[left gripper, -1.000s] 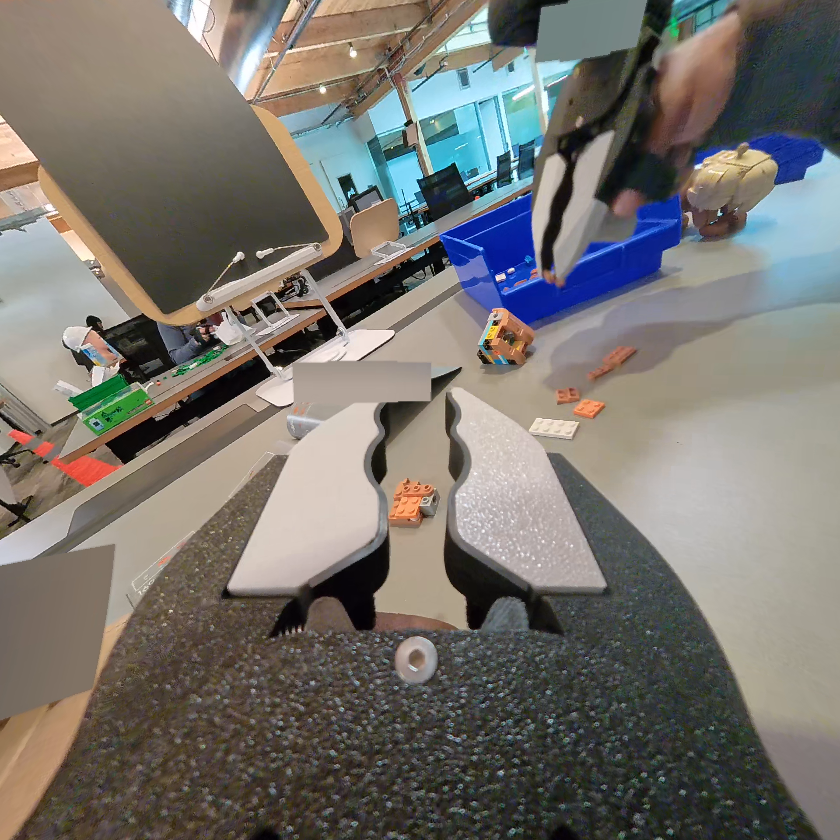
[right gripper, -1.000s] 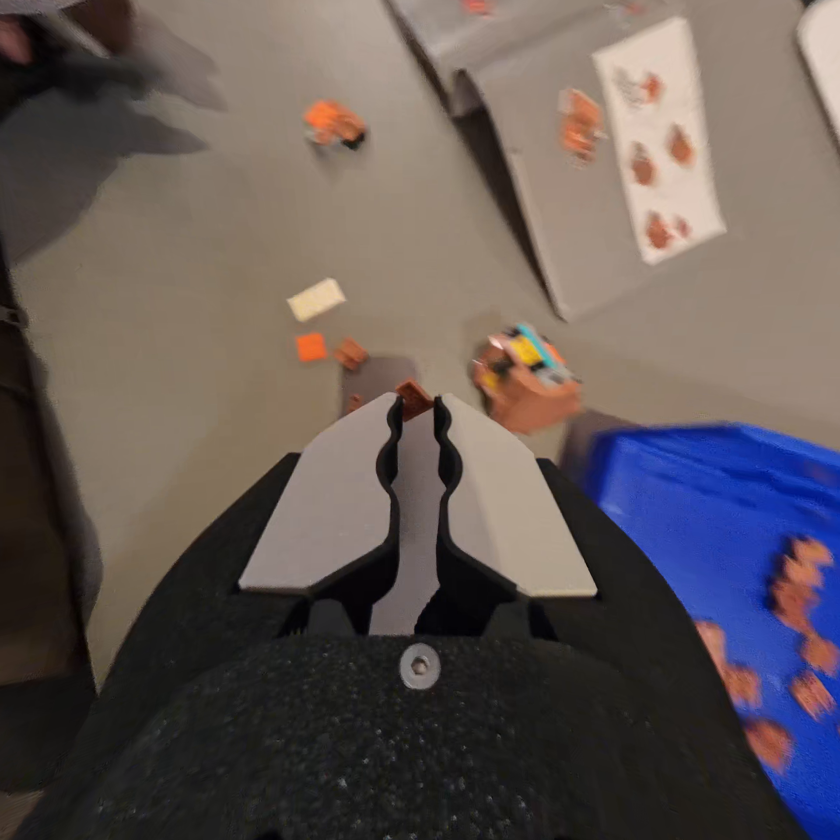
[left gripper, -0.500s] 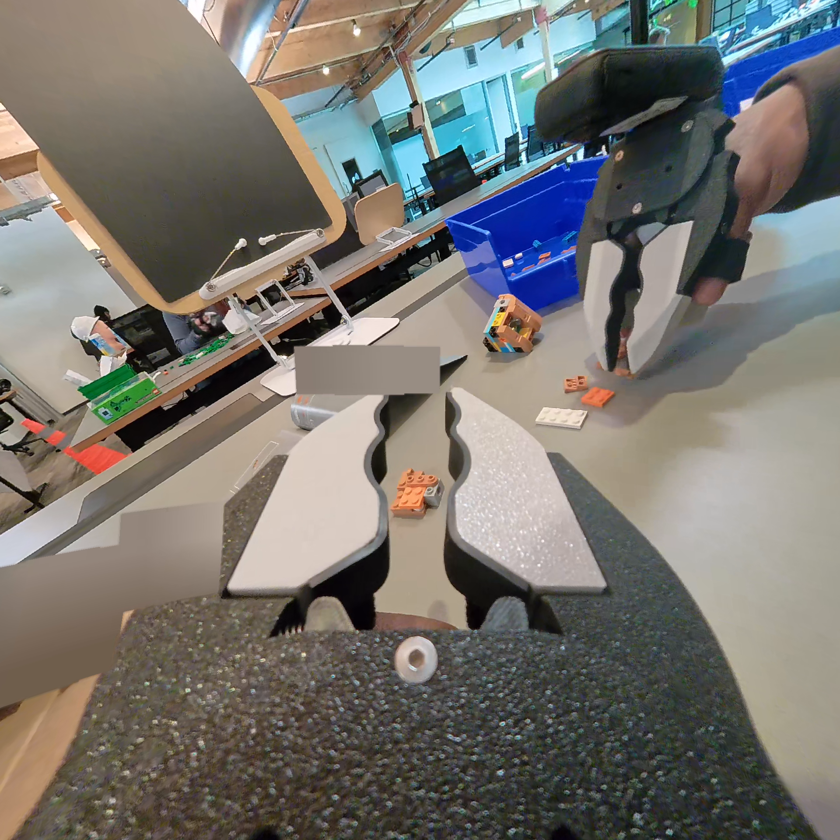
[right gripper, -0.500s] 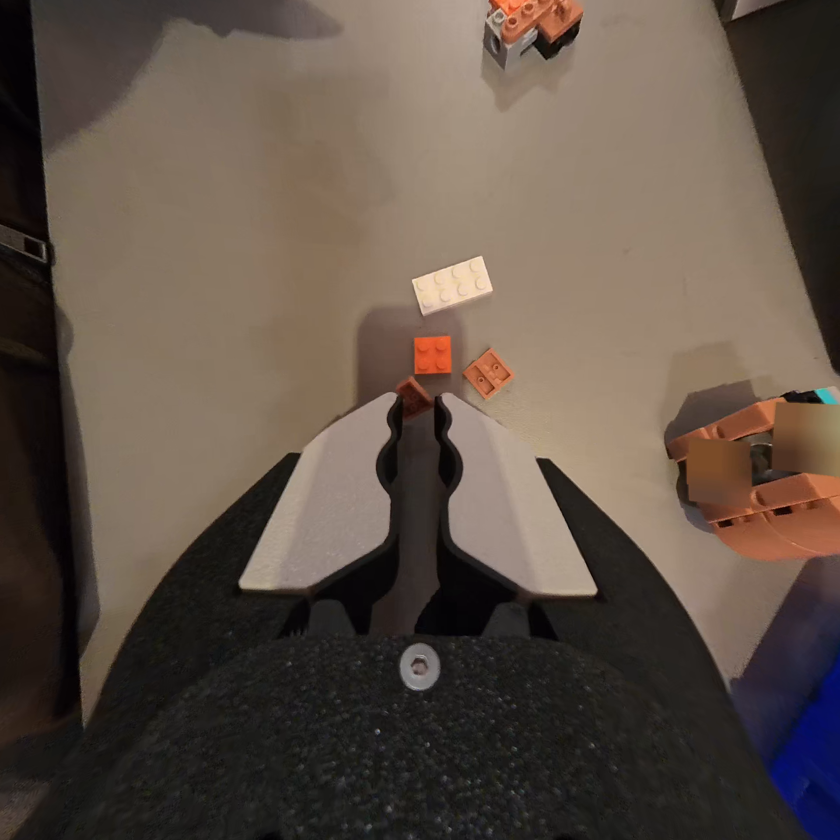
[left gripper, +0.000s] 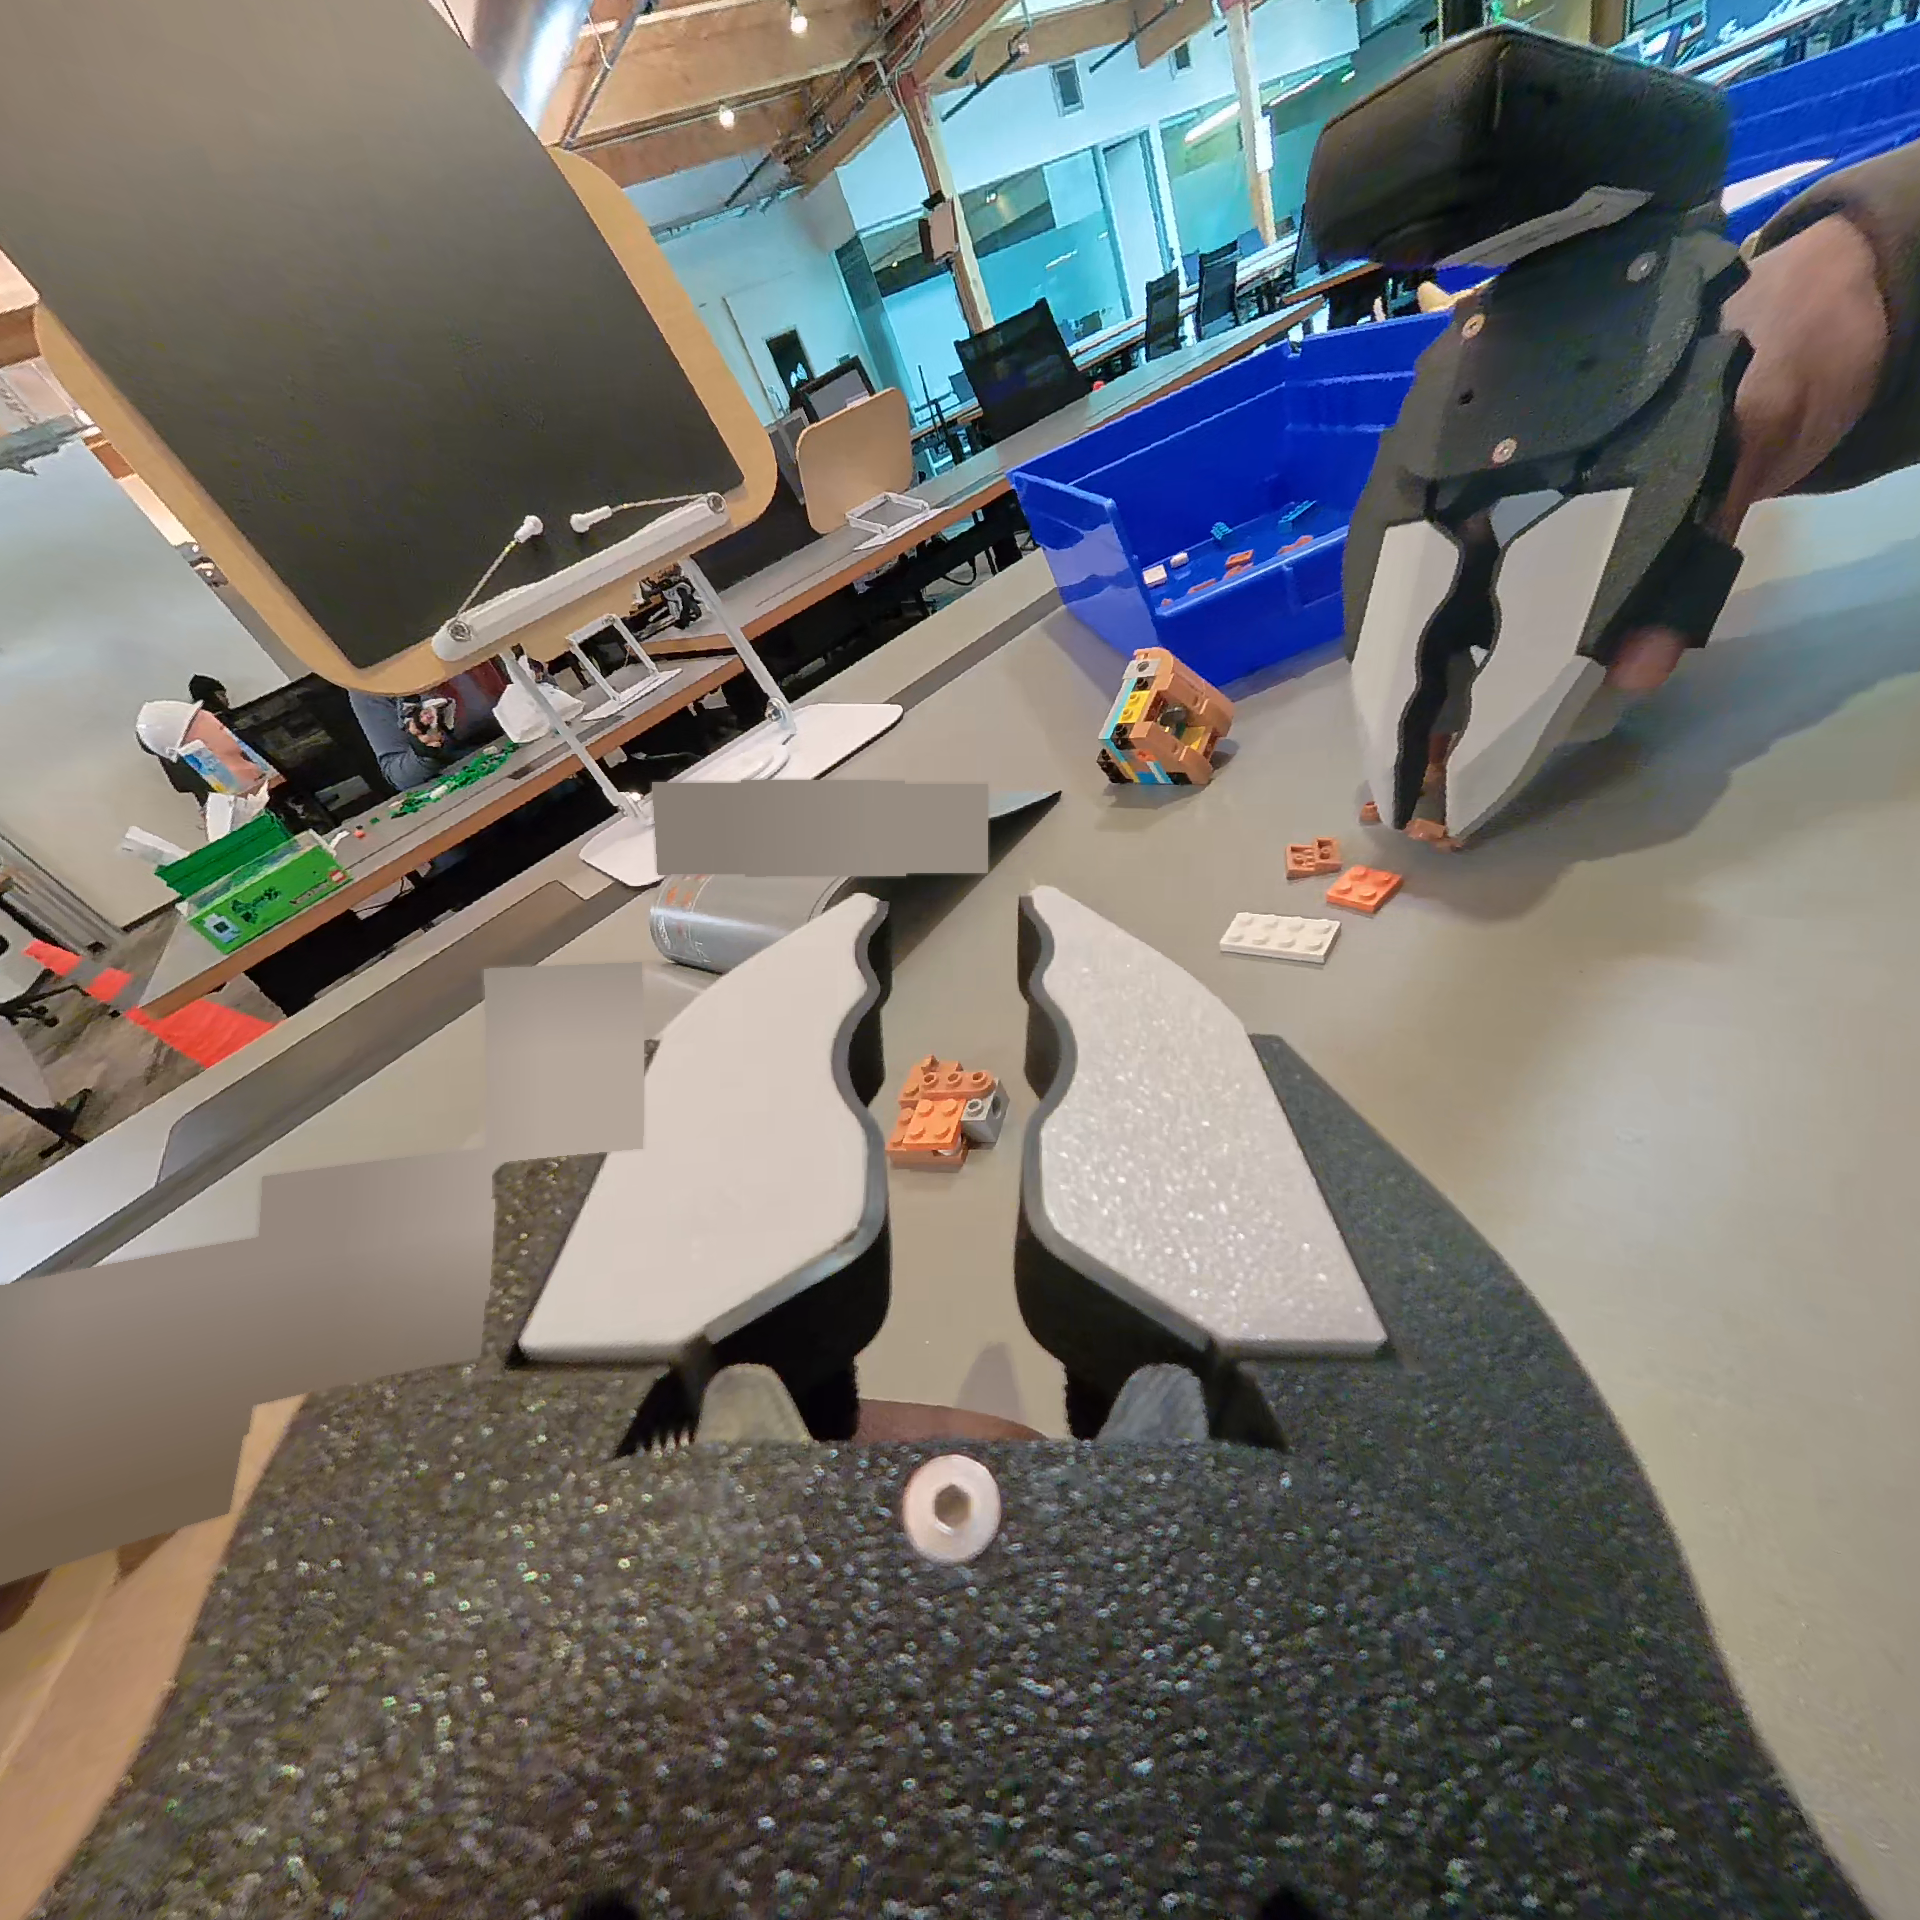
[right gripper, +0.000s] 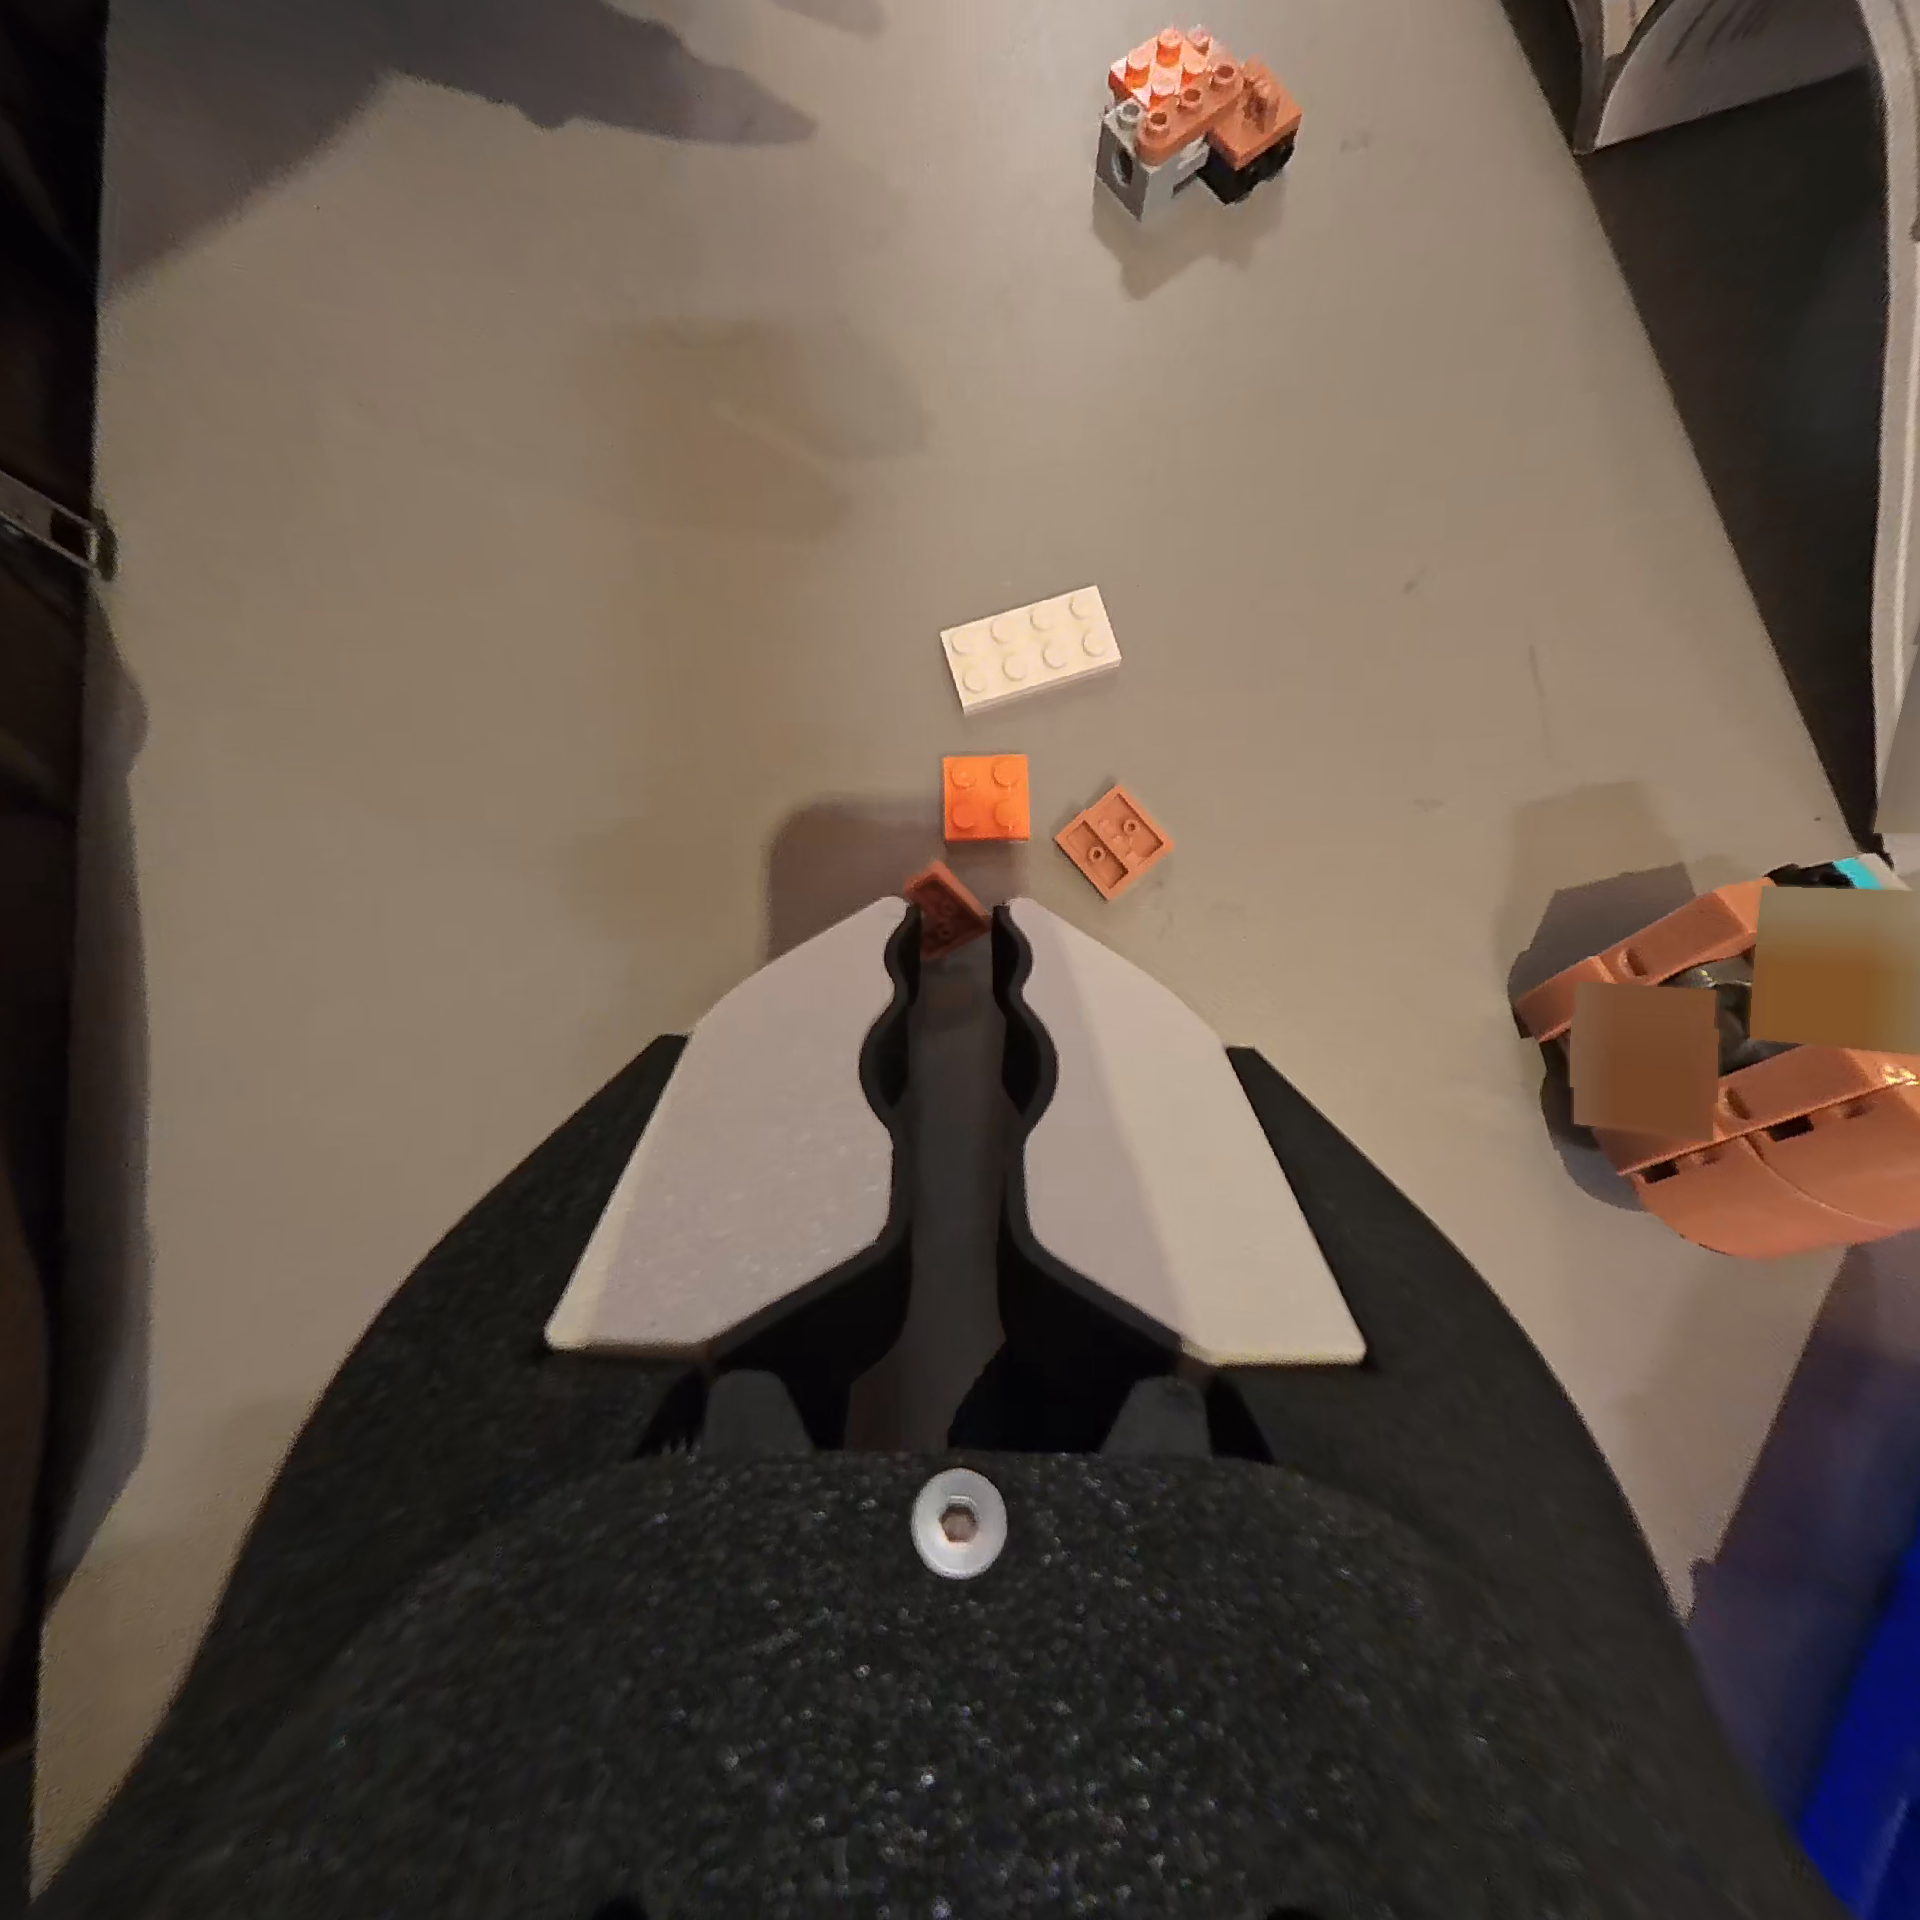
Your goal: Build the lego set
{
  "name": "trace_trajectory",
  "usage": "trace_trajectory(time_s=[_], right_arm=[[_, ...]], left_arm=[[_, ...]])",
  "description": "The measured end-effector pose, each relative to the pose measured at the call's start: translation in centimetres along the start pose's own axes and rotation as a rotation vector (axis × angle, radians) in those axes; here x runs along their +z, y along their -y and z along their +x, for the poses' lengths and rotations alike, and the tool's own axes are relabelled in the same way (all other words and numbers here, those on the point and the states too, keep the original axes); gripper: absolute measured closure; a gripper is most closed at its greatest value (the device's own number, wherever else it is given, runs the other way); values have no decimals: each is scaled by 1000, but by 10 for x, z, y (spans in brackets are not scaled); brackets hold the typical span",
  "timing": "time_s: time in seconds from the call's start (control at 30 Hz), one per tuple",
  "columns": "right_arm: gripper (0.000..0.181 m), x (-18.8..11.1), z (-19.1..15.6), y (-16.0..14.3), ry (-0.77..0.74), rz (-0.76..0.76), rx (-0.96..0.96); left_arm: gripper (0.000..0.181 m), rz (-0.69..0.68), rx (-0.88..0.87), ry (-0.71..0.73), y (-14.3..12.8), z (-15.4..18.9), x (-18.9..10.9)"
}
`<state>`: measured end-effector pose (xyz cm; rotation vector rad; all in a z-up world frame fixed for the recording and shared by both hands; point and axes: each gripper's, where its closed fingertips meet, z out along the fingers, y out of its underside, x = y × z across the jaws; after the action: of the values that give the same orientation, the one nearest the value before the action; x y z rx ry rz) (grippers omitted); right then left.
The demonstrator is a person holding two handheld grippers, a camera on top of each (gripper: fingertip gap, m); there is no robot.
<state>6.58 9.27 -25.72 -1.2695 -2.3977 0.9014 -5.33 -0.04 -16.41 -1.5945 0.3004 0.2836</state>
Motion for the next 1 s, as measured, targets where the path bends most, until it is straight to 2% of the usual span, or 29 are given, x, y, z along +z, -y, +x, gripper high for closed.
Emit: trace_trajectory(time_s=[0.7, 1.0], right_arm=[[167, 1, 1, 1, -41, -60, -45], [162, -17, 2, 11, -78, 19, -42]], left_arm=[[158, 14, 12, 9, 4, -1, -3], [158, 2, 2, 4, 1, -1, -1]])
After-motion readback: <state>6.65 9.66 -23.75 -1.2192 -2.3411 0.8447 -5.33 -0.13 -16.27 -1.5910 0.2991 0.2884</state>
